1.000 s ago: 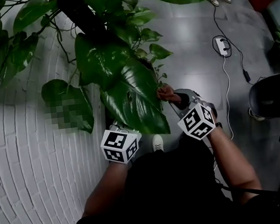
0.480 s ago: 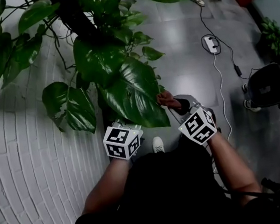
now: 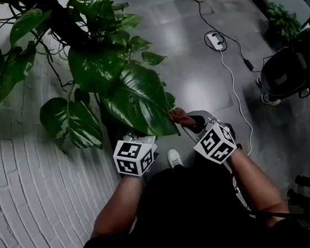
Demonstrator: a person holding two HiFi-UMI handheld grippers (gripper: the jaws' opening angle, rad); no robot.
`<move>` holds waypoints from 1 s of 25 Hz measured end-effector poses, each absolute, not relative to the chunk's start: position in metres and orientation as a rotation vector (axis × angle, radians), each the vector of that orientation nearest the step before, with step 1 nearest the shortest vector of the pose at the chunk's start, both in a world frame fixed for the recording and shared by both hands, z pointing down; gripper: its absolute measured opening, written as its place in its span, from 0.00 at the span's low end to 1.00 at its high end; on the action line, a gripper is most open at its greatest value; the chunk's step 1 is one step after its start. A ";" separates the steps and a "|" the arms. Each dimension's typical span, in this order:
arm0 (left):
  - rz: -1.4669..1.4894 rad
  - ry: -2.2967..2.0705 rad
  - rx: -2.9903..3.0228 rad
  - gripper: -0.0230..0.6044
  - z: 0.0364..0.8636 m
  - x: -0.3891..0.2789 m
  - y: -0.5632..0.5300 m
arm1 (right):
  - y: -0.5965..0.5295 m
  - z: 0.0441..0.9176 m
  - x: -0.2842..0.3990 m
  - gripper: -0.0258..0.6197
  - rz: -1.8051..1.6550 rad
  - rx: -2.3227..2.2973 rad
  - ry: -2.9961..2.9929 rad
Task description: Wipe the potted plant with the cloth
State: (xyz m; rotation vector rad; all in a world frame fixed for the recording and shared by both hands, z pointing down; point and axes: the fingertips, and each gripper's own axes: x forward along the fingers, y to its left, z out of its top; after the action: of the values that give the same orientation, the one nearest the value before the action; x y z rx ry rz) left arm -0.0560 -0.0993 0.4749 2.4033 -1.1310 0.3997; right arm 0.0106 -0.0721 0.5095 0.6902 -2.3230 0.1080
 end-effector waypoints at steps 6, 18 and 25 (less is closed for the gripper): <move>0.395 -1.114 2.402 0.05 0.480 -0.061 -0.093 | -0.050 0.517 0.015 0.14 0.149 0.735 -2.284; 0.398 -1.157 2.386 0.05 0.481 -0.070 -0.052 | -0.006 0.493 0.017 0.14 0.149 0.720 -2.336; 0.348 -1.276 2.293 0.05 0.467 -0.075 0.003 | 0.021 0.440 0.067 0.14 0.563 0.968 -2.539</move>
State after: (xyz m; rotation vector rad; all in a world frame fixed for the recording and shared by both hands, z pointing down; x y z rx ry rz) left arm -0.0752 0.0035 0.4666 2.2932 -1.2762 0.3478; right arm 0.0667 0.0207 0.4404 0.9682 -2.5390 0.5629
